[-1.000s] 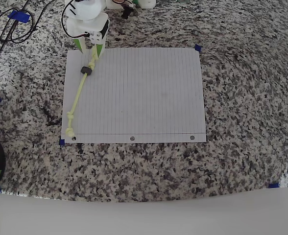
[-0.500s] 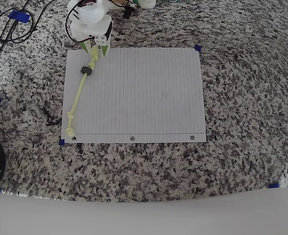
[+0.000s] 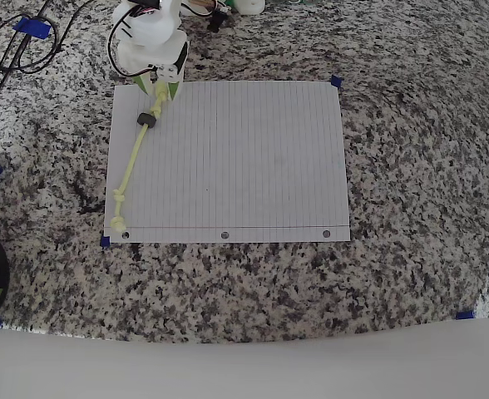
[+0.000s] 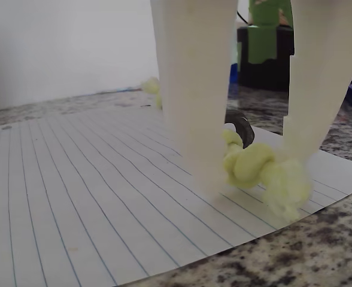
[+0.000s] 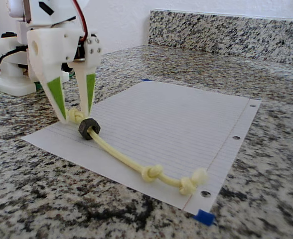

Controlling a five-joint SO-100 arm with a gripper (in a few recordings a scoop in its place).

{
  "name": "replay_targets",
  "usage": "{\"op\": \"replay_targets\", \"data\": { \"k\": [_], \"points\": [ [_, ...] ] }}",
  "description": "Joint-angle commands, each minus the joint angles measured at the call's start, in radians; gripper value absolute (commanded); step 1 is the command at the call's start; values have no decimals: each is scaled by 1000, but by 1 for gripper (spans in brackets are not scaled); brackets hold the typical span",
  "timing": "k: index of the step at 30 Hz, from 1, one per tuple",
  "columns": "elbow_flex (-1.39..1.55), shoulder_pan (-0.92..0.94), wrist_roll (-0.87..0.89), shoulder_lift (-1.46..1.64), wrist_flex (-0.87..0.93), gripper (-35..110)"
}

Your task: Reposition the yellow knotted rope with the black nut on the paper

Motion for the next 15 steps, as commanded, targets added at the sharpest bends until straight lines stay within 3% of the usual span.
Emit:
{"op": "replay_targets", "data": {
  "k": [1,4,9,15],
  "points": [
    [-28,5,-11,-3,-9,35],
    [-28,5,-11,-6,-11,31],
    [-28,5,-11,-8,-15,3],
    [-28,9,-46,12,-21,0]
  ]
}}
